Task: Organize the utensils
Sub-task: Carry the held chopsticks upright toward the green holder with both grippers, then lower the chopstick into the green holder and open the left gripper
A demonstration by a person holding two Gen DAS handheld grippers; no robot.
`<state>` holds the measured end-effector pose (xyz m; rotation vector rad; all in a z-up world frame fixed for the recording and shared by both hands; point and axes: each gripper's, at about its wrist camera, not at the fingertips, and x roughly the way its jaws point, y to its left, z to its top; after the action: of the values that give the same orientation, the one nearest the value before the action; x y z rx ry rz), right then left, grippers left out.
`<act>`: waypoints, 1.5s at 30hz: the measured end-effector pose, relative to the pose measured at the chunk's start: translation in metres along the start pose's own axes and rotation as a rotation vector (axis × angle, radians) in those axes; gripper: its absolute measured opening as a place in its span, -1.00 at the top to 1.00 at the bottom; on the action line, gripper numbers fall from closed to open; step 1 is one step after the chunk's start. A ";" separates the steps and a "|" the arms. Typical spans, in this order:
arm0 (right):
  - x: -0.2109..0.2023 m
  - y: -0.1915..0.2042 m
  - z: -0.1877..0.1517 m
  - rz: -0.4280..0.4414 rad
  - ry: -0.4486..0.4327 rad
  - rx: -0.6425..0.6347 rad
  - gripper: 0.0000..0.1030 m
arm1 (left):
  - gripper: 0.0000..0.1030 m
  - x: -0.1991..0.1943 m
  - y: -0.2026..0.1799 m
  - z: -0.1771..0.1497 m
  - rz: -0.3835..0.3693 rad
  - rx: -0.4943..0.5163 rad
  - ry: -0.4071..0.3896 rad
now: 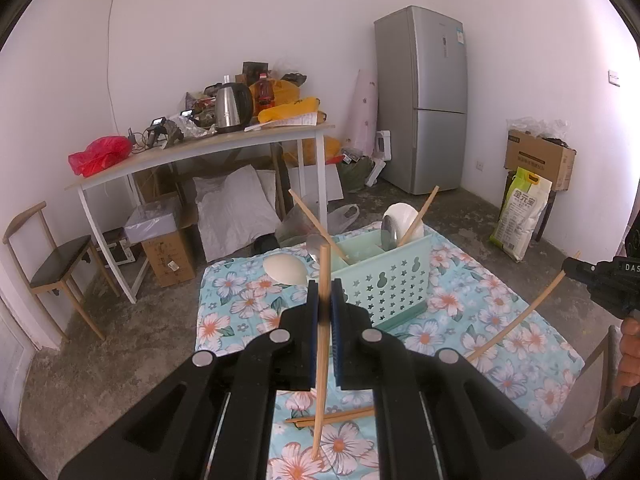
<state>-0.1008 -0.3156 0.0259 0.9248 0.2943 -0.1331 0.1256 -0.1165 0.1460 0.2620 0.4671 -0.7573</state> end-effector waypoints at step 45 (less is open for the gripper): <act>-0.014 -0.009 0.001 -0.027 -0.052 0.028 0.93 | 0.90 0.006 -0.002 0.114 -0.126 -0.260 -0.354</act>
<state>-0.1162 -0.3222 0.0239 0.9440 0.2577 -0.1866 0.1639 -0.1661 0.2415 -0.1454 0.2423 -0.8359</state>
